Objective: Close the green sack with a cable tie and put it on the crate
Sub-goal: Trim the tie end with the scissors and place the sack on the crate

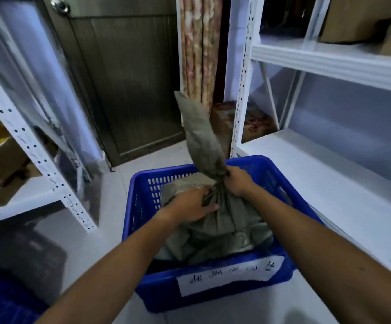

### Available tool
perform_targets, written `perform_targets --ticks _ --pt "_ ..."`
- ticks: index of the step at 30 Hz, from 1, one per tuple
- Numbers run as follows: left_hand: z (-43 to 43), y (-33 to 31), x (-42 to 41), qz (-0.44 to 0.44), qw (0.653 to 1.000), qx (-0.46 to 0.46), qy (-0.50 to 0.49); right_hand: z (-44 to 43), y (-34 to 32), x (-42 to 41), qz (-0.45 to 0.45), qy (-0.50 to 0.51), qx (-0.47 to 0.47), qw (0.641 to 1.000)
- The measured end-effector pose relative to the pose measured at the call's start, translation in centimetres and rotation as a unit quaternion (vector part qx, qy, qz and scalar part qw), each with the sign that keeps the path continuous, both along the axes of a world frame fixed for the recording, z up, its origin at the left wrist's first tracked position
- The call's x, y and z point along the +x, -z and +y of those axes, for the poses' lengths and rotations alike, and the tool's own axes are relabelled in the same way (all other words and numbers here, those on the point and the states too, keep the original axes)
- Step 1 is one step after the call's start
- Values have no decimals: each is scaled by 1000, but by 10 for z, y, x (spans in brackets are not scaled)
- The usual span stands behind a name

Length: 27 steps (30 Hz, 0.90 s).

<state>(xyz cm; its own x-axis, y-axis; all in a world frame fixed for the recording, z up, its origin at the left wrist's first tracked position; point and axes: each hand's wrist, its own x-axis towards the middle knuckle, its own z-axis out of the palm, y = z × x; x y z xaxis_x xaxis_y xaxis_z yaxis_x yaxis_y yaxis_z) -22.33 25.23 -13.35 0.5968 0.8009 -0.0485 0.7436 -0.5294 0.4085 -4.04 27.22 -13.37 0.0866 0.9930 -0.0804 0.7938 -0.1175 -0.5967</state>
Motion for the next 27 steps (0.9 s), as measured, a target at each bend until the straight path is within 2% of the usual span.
perform_targets --ticks 2,3,5,7,9,10,12,14,17,19,22,25,27 --pt "4 15 -1 7 999 6 -44 -1 12 1 -30 10 33 999" --pt "6 19 -2 3 998 40 -57 2 15 1 -51 17 57 997" --pt "5 20 -1 -40 981 186 -39 5 20 -1 -83 15 103 991" --pt "3 14 1 -118 940 320 -7 7 25 -4 -123 0 129 984" --pt "11 11 1 -127 918 376 3 7 31 -7 -180 -32 136 974" --pt "20 13 0 -89 923 374 -6 6 34 -8 -213 -50 138 966" --pt "39 23 -7 27 949 310 -42 1 44 -7 -281 -68 174 941" --pt "56 39 -17 105 972 198 -69 -9 53 -4 -318 -82 251 910" --pt "67 65 -27 111 990 43 -80 -24 77 11 -331 -114 357 866" --pt "67 75 -25 76 992 -44 -87 -30 91 25 -345 -122 350 863" --pt "66 79 -20 9 984 -127 -121 -27 100 34 -351 -81 242 901" --pt "66 83 -20 -46 966 -191 -167 -16 100 28 -247 -42 133 959" --pt "64 83 -19 -68 957 -213 -185 -10 100 27 -170 -34 59 983"
